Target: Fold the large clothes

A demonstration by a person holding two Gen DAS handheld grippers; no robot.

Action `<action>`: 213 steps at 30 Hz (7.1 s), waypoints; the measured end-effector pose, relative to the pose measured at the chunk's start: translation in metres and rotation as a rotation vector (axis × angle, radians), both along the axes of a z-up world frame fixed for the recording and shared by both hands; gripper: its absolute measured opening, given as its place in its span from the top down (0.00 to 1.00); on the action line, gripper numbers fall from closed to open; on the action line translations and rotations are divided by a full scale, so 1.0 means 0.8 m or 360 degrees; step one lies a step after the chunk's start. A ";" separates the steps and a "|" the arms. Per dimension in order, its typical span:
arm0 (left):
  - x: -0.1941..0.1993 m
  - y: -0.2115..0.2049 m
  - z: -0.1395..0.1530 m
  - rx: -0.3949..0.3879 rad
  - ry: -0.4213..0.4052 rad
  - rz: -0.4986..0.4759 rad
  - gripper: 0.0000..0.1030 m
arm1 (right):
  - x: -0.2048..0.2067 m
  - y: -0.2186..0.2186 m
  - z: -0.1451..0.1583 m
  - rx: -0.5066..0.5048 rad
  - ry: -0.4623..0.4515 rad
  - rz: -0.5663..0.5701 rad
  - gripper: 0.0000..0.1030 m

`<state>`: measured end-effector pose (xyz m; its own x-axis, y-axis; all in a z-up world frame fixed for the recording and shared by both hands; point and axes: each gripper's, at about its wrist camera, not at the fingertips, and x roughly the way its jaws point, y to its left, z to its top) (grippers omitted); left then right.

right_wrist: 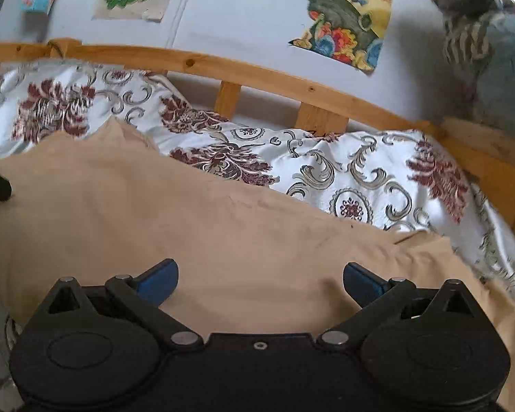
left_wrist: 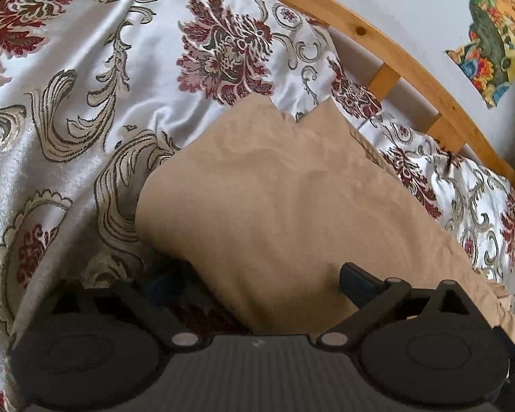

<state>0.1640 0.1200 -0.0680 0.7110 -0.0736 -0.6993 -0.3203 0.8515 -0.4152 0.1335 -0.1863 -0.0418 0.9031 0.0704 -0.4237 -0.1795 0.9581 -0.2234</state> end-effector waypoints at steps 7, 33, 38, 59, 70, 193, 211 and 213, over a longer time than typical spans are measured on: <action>0.006 0.001 0.005 0.0030 0.0017 0.0084 0.55 | 0.000 -0.004 -0.004 0.0039 0.0020 -0.0003 0.01; -0.020 -0.368 0.208 0.1191 -0.0452 -0.1509 1.00 | -0.008 -0.306 0.122 0.1569 0.0387 -0.0317 0.12; -0.042 -0.410 0.153 0.1084 -0.0374 -0.1651 1.00 | 0.000 -0.375 0.062 0.2456 0.0645 -0.0164 0.03; -0.075 -0.439 0.088 0.0843 -0.0545 -0.1883 1.00 | -0.009 -0.382 0.089 0.1927 0.0380 -0.0361 0.97; -0.054 -0.474 0.009 0.0940 -0.0351 -0.1945 0.93 | 0.018 -0.376 0.055 0.1373 0.0533 -0.0571 0.95; 0.047 -0.202 0.005 -0.0234 0.0027 -0.0747 0.00 | -0.010 -0.192 0.022 0.0000 0.0307 -0.0175 0.01; 0.031 -0.213 -0.004 0.0005 -0.0046 -0.0807 0.00 | -0.052 -0.209 0.074 0.0121 0.0088 -0.0492 0.01; 0.031 -0.213 -0.005 -0.0005 -0.0041 -0.0800 0.00 | -0.039 -0.224 0.065 0.0160 0.0187 -0.0554 0.01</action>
<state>0.1885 -0.0507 -0.0722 0.6041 -0.4136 -0.6812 0.1397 0.8965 -0.4205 0.1021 -0.3655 0.0101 0.8260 -0.1855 -0.5323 0.1418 0.9823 -0.1223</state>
